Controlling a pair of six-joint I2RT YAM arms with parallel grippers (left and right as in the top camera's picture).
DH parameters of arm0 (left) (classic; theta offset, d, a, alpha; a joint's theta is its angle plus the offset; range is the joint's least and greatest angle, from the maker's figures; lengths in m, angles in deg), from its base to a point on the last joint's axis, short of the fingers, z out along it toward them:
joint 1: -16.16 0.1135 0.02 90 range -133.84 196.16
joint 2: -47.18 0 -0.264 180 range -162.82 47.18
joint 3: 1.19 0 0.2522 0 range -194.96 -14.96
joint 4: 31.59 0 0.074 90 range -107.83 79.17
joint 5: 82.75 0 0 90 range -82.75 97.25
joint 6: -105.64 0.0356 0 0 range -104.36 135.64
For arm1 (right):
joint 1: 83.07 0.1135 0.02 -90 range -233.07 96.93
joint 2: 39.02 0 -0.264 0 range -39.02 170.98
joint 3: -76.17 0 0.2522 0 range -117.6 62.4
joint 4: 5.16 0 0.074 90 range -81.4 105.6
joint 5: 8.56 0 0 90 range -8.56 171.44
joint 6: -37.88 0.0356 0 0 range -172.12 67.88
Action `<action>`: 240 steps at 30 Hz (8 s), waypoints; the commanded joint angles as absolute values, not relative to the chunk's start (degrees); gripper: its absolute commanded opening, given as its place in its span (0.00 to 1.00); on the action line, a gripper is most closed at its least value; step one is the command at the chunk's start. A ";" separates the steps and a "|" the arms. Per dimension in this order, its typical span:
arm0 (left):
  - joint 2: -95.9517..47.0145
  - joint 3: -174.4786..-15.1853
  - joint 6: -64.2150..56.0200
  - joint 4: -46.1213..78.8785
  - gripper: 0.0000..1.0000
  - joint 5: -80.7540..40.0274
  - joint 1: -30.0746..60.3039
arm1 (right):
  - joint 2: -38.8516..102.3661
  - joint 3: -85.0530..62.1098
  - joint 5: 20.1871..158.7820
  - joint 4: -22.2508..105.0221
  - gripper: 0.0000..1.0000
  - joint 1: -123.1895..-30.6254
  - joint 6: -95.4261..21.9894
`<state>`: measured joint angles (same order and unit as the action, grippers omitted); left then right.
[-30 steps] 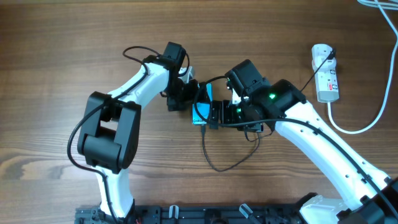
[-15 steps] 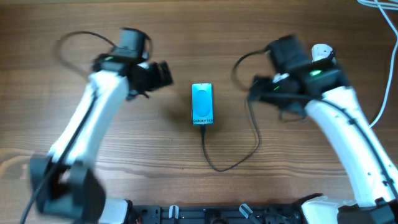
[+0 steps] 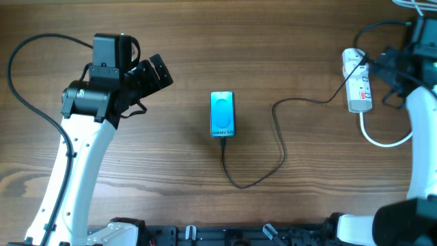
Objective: Plug charger to phone and switch on socket
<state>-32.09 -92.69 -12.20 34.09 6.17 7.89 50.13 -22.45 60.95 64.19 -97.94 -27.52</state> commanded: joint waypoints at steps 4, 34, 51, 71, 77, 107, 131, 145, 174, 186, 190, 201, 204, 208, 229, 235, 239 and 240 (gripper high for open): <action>-31.63 -92.65 -13.16 34.16 1.00 7.35 8.09 | 56.90 -22.30 63.62 59.32 1.00 -105.42 -29.46; -31.63 -92.65 -13.16 34.18 1.00 7.35 8.09 | 81.47 -22.30 78.33 43.39 1.00 -106.95 -34.42; -31.63 -92.65 -13.16 34.16 1.00 7.33 8.09 | 83.48 -22.30 79.81 42.99 1.00 -107.04 -34.23; -31.63 -92.65 -13.16 34.18 1.00 7.33 8.09 | 83.68 -22.30 86.28 45.86 1.00 -107.04 -37.11; -31.63 -92.65 -13.16 34.18 1.00 7.33 8.09 | 83.68 -22.30 86.46 45.94 1.00 -107.04 -37.16; -31.63 -92.65 -13.16 34.18 1.00 7.33 8.09 | 48.84 -22.32 81.52 69.72 1.00 -106.97 -31.12; -31.63 -92.65 -13.16 34.16 1.00 7.33 8.09 | -6.02 2.86 87.97 69.90 1.00 -96.68 -32.41; -31.63 -92.65 -13.16 34.18 1.00 7.33 8.07 | -8.10 2.86 87.94 69.99 1.00 -96.68 -32.46; -31.63 -92.65 -13.16 34.16 1.00 7.33 8.09 | -36.21 37.08 97.04 38.45 1.00 -81.20 -50.44; -31.63 -92.65 -13.16 34.18 1.00 7.35 8.09 | -38.81 50.46 96.99 17.35 1.00 -81.16 -50.60; -31.63 -92.65 -13.16 34.16 1.00 7.33 8.09 | -38.81 54.72 96.34 11.87 1.00 -81.16 -50.49; -31.63 -92.65 -13.16 34.16 1.00 7.33 8.09 | -38.81 59.22 91.44 10.56 1.00 -81.16 -50.05; -31.63 -92.65 -13.16 34.16 1.00 7.33 8.09 | -38.81 60.21 88.73 10.51 1.00 -81.62 -46.93; -31.63 -92.65 -13.16 34.18 1.00 7.33 8.09 | -38.81 61.87 87.55 8.50 1.00 -82.40 -45.09; -31.63 -92.65 -13.16 34.16 1.00 7.33 8.09 | -38.81 62.11 85.23 8.65 1.00 -82.40 -50.71; -31.63 -92.65 -13.16 34.18 1.00 7.33 8.09 | -38.81 62.11 85.15 8.65 1.00 -82.40 -50.64; -31.63 -92.65 -13.16 34.16 1.00 7.33 8.09 | -38.81 62.11 85.32 8.61 1.00 -82.40 -50.60; -31.63 -92.65 -13.16 34.18 1.00 7.33 8.09 | -38.81 62.11 85.32 8.61 1.00 -82.40 -50.60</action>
<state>-32.09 -92.69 -12.57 34.27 6.56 7.89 -37.91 61.78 86.28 8.68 -82.14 -49.88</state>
